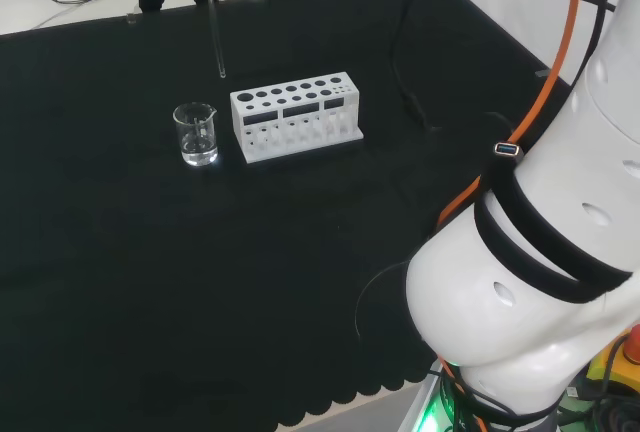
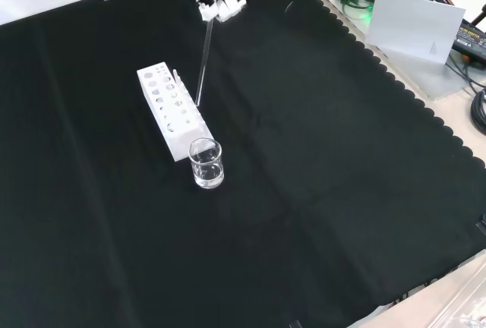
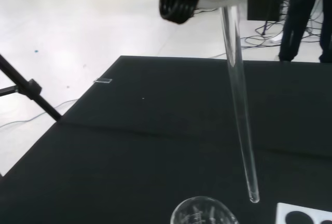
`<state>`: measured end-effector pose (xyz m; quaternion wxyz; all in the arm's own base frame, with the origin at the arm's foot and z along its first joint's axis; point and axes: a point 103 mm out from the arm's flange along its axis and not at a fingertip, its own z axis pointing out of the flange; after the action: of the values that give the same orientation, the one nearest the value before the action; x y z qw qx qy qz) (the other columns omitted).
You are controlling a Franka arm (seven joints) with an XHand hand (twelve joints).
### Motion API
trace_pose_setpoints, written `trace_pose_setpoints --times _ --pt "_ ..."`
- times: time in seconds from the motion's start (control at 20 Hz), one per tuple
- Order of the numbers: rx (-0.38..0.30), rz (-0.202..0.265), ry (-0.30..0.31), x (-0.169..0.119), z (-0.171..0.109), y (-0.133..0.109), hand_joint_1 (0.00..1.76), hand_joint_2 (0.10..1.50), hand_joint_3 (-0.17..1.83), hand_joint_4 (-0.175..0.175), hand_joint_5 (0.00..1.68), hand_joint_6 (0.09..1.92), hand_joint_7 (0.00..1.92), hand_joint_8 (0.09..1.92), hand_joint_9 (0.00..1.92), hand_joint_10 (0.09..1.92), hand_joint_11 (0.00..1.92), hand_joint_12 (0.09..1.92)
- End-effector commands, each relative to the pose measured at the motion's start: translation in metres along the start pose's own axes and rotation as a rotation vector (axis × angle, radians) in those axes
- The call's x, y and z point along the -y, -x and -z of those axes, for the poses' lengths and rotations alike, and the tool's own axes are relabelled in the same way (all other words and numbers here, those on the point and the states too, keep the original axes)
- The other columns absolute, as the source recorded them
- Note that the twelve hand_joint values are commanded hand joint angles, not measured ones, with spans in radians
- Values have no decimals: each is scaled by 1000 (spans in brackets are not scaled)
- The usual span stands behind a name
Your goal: Stir in the beaker to the left of the white test tube rack with the glass rod.
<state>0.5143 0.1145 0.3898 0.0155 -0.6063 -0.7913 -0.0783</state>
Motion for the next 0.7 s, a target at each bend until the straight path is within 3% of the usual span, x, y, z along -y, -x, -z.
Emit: trace_pose_setpoints --times 0.05,0.3,0.7 --pt "-17 49 -2 -8 -9 -15 1309 771 549 -175 1175 513 1163 1111 1594 851 1595 764" --pt "-33 89 -18 -10 -20 -21 1309 772 548 -175 1175 511 1164 1110 1594 852 1595 765" --pt "-36 111 -70 -7 -46 -23 1309 772 546 -175 1176 509 1164 1109 1594 853 1596 768"
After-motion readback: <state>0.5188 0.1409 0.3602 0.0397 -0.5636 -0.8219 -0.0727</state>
